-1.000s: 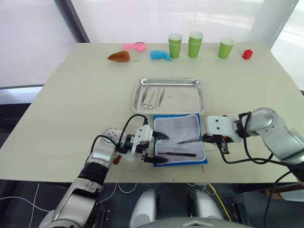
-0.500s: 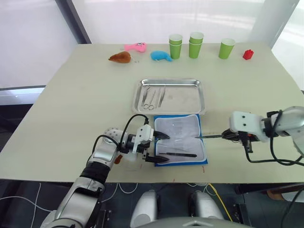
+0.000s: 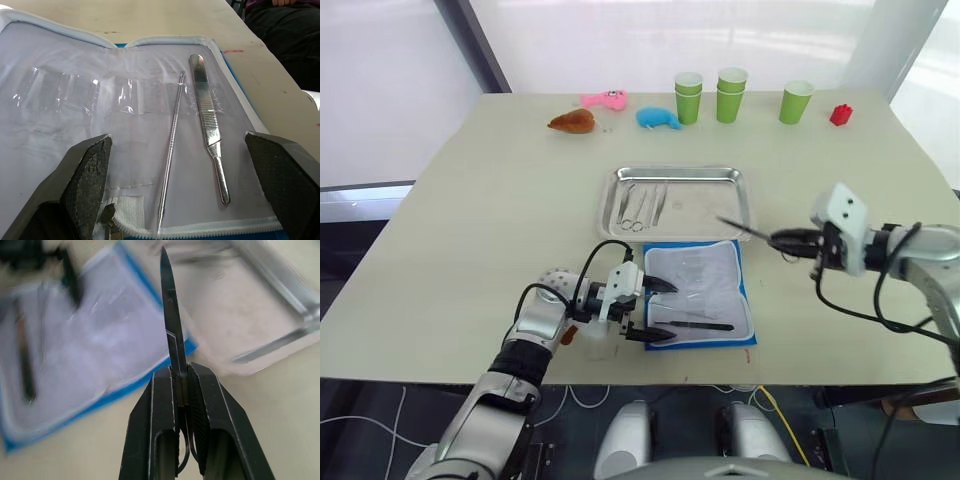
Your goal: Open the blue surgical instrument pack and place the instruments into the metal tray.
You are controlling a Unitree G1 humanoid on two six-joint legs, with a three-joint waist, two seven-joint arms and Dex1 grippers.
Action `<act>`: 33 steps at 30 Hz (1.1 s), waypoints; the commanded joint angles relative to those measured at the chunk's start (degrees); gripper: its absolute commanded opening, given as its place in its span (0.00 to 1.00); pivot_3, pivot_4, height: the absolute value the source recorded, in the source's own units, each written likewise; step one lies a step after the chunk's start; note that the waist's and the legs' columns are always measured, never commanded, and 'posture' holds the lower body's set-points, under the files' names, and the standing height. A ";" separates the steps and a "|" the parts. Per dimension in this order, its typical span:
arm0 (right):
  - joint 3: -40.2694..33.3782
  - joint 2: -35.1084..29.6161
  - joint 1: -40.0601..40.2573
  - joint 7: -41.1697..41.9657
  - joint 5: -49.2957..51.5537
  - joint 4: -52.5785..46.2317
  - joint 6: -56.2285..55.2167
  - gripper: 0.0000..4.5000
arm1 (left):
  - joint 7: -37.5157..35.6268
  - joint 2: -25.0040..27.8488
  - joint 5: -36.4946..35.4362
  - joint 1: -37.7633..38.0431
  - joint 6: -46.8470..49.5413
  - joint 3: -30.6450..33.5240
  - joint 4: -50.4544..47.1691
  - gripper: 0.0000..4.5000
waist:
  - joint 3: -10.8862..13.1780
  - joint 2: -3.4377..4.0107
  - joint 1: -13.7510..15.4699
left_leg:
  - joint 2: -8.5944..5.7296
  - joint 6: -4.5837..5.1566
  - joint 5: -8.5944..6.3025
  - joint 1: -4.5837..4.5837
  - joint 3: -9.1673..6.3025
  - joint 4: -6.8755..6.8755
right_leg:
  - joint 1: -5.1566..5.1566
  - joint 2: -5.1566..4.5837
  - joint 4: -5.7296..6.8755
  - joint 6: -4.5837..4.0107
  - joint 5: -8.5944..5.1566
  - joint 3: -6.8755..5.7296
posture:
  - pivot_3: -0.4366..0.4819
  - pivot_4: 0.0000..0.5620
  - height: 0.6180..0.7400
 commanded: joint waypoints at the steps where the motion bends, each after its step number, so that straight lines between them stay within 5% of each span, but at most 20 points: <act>1: -0.83 6.18 -4.66 -9.04 1.04 -1.20 5.80 0.01 | 0.67 -0.70 3.81 2.89 2.12 -3.99 5.67 1.00 | -0.05 0.08 0.09 | 0.00 0.00 0.00 -0.01 -0.01 0.00 | 0.00 0.00 0.01 -0.01 0.01 0.00 | 0.48 0.27 1.00; 6: -0.13 16.52 -10.23 -20.33 -0.79 2.39 10.45 0.01 | 0.61 -0.63 3.95 2.77 2.14 -4.07 5.59 1.00 | -0.17 0.20 0.12 | -0.04 0.00 0.00 -0.06 -0.13 0.00 | 0.00 0.02 0.02 -0.09 0.05 -0.04 | 0.48 0.27 1.00; 16: 1.39 25.64 -17.23 -32.24 -5.65 16.02 9.65 0.01 | 0.98 -0.47 3.52 3.40 2.69 -3.71 4.51 1.00 | -0.18 0.23 -0.04 | -0.06 0.02 0.01 -0.04 -0.12 -0.01 | 0.00 0.04 0.08 -0.12 0.08 0.03 | 0.48 0.27 1.00; 33: 7.63 35.14 -24.60 -35.51 -13.16 39.41 -0.89 0.01 | 1.85 -0.45 3.34 4.50 3.15 -3.60 3.41 1.00 | -0.19 0.26 -0.51 | -0.05 0.02 0.01 -0.01 -0.10 -0.02 | 0.00 0.05 0.12 -0.12 0.09 0.08 | 0.48 0.27 1.00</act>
